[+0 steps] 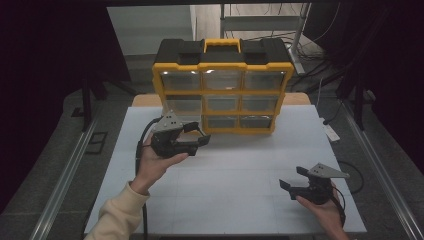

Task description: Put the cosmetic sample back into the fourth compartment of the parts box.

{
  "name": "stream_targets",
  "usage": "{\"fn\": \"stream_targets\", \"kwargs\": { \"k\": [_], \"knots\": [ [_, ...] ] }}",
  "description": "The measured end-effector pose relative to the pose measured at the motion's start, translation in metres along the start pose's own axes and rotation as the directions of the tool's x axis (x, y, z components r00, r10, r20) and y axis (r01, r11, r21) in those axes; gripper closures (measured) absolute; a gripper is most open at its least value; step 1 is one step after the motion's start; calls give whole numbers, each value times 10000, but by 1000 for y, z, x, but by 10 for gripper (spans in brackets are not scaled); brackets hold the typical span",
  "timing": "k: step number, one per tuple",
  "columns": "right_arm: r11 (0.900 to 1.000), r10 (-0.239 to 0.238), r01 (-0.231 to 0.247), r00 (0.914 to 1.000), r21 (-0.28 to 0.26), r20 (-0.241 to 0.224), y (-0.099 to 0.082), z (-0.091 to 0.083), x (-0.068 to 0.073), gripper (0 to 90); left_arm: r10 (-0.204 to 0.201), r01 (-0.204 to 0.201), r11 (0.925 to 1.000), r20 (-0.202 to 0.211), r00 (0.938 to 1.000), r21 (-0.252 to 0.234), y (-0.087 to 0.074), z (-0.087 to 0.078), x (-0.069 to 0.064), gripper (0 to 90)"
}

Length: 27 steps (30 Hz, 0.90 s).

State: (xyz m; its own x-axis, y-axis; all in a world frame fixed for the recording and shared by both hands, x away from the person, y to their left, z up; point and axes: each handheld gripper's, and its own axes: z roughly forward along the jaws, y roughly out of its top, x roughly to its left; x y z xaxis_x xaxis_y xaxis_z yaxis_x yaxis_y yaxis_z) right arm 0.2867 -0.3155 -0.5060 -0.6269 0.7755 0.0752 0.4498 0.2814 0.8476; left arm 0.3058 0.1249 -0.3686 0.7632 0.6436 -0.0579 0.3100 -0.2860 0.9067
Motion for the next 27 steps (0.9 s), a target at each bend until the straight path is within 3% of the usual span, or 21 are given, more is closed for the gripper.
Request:
{"fn": "stream_targets", "kwargs": {
  "k": [27],
  "knots": [
    [10000, 25, -25, 10000, 12, -32, 0, 0, 0, 138, -136, 127, 9998, -558, 9983, -164, 17, -5, 20, 399]
  ]
}}
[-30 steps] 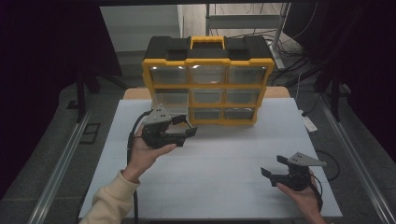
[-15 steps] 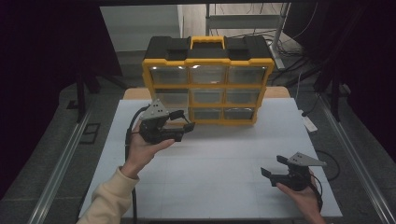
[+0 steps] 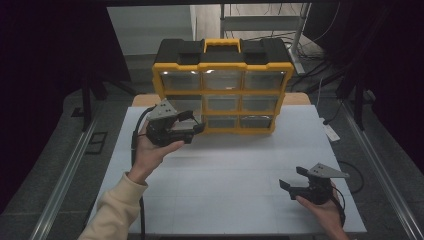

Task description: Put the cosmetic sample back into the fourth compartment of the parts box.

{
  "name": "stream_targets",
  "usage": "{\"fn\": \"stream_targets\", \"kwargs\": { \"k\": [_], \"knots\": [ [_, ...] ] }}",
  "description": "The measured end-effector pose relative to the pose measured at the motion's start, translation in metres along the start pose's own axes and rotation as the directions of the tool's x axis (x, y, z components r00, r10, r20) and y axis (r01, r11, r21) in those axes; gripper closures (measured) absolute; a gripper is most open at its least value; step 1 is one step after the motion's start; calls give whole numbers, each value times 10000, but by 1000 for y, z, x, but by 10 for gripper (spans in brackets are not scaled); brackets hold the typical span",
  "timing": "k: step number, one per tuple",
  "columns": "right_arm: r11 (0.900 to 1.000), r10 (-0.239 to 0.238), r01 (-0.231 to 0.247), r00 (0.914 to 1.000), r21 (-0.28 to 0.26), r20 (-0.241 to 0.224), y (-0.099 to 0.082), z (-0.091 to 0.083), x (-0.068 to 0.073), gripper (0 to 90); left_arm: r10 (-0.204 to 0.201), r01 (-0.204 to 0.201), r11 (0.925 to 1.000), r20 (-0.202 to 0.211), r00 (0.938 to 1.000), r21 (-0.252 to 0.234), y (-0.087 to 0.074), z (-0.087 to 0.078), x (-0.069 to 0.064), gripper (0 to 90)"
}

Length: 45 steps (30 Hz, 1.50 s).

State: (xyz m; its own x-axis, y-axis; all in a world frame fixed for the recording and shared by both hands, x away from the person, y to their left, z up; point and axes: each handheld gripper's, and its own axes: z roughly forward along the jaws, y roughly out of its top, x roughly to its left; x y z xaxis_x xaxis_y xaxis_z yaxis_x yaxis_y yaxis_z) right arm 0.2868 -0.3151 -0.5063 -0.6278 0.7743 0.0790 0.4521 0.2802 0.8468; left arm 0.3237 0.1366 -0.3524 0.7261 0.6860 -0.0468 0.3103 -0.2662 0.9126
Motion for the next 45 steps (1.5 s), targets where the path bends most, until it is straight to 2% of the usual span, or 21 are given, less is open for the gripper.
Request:
{"fn": "stream_targets", "kwargs": {
  "k": [18, 30, 38, 45],
  "knots": [
    [10000, 7, -7, 10000, -8, 4, 0, 0, 0, 138, -208, 213, 9997, -521, 9984, 101, 6, 5, 20, 400],
    [10000, 29, -29, 10000, -10, 8, 0, 0, 0, 138, -352, 379, 9989, -978, 9946, 263, 9, 9, 35, 400],
    [10000, 24, -24, 10000, -9, 21, 0, 0, 0, 139, -405, 459, 9982, -1332, 9903, 377, 10, 12, 44, 400],
    [10000, 20, -20, 10000, 2, 18, 0, 0, -1, 139, -439, 545, 9969, -1743, 9837, 568, 9, 18, 53, 400]
  ]
}}
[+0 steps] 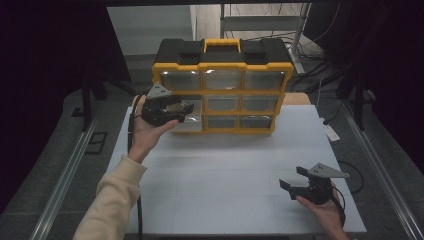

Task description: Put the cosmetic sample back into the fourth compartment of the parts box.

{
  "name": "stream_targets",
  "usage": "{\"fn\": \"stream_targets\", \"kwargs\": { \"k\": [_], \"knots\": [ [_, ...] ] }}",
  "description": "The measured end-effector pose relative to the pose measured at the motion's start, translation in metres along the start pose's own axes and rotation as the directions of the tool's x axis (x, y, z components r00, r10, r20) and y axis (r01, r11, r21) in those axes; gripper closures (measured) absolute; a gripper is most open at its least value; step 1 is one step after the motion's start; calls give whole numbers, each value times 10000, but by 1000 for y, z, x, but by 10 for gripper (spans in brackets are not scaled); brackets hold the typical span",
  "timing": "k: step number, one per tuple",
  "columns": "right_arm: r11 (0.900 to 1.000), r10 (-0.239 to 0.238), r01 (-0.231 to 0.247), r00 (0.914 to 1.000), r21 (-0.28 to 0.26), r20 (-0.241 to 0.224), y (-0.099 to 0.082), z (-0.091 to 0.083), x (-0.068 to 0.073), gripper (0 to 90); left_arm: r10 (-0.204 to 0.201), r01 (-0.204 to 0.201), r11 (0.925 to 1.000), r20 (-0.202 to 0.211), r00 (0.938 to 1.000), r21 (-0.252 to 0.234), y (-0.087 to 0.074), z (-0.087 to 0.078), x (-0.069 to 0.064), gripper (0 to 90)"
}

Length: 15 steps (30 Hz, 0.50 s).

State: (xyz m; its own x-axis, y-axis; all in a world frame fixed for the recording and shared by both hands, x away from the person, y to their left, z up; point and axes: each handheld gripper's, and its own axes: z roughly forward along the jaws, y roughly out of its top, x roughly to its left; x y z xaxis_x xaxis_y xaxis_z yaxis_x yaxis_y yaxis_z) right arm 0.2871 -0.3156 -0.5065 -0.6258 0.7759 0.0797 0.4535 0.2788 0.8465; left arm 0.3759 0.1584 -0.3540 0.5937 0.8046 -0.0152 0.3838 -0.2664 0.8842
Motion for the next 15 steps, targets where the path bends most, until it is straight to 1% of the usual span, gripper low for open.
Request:
{"fn": "stream_targets", "kwargs": {
  "k": [3, 5, 13, 15],
  "knots": [
    [10000, -3, 3, 10000, -6, 4, 0, 0, 0, 139, -103, 103, 9999, -92, 9999, 82, -1, 3, 3, 400],
    [10000, -3, 3, 10000, -3, 1, 0, 0, 0, 139, -95, 99, 9998, -206, 9997, 161, -2, 5, 5, 399],
    [10000, -9, 9, 10000, 14, -2, 0, 0, 0, 139, -157, 165, 9995, -320, 9994, 252, -3, 10, 7, 399],
    [10000, 3, -3, 10000, 25, -5, 0, 0, 0, 139, -169, 182, 9991, -324, 9993, 389, -4, 15, 7, 399]
  ]
}}
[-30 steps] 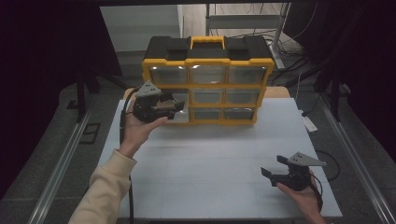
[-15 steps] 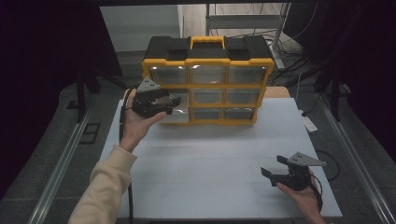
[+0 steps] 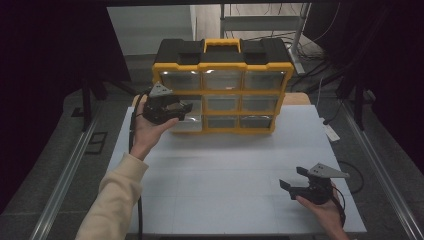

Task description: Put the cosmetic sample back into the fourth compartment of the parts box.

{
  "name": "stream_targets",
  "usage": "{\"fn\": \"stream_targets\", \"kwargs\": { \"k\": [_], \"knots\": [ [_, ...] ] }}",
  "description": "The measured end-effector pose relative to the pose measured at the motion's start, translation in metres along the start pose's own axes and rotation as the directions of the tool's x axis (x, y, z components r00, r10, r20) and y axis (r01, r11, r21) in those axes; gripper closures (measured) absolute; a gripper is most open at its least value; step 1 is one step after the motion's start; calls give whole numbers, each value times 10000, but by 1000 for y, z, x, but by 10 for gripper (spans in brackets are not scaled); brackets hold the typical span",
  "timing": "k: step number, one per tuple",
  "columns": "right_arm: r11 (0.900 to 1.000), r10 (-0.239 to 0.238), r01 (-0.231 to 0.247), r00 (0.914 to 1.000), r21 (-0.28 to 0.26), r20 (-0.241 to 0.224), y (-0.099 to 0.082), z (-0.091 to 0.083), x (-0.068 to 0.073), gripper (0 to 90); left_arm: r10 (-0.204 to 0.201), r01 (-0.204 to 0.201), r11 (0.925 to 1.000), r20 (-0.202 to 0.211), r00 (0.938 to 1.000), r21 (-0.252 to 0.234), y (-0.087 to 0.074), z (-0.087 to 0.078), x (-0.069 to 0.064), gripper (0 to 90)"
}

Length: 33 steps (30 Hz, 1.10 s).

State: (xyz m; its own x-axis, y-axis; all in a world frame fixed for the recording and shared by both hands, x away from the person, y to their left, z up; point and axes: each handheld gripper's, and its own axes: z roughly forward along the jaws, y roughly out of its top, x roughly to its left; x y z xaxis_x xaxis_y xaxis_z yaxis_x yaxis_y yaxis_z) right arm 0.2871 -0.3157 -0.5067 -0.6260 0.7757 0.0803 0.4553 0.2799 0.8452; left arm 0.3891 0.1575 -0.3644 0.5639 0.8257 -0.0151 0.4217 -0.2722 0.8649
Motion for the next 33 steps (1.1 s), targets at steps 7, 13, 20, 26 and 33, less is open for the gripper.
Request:
{"fn": "stream_targets", "kwargs": {
  "k": [7, 13, 20, 26, 33],
  "knots": [
    [10000, 11, -11, 10000, -5, 4, 0, 0, 0, 139, -33, 34, 9999, -21, 10000, 111, 0, 4, 0, 399],
    [10000, 6, -6, 10000, 16, 28, 0, 0, 0, 139, -120, 120, 9999, -193, 9997, -1, -1, 5, 0, 371],
    [10000, 21, -21, 10000, 19, 28, -1, 0, -1, 139, -474, 493, 9984, 634, 9969, -281, -3, -2, 1, 166],
    [10000, 80, -80, 10000, -1, -7, -2, 0, -2, 139, -225, 300, 9975, 1150, 9931, -643, -6, -12, -5, 132],
    [9997, 232, -233, 9997, -85, -96, -3, -2, -5, 140, -20, 159, 9963, 1618, 9868, -847, -10, -21, -16, 131]
  ]
}}
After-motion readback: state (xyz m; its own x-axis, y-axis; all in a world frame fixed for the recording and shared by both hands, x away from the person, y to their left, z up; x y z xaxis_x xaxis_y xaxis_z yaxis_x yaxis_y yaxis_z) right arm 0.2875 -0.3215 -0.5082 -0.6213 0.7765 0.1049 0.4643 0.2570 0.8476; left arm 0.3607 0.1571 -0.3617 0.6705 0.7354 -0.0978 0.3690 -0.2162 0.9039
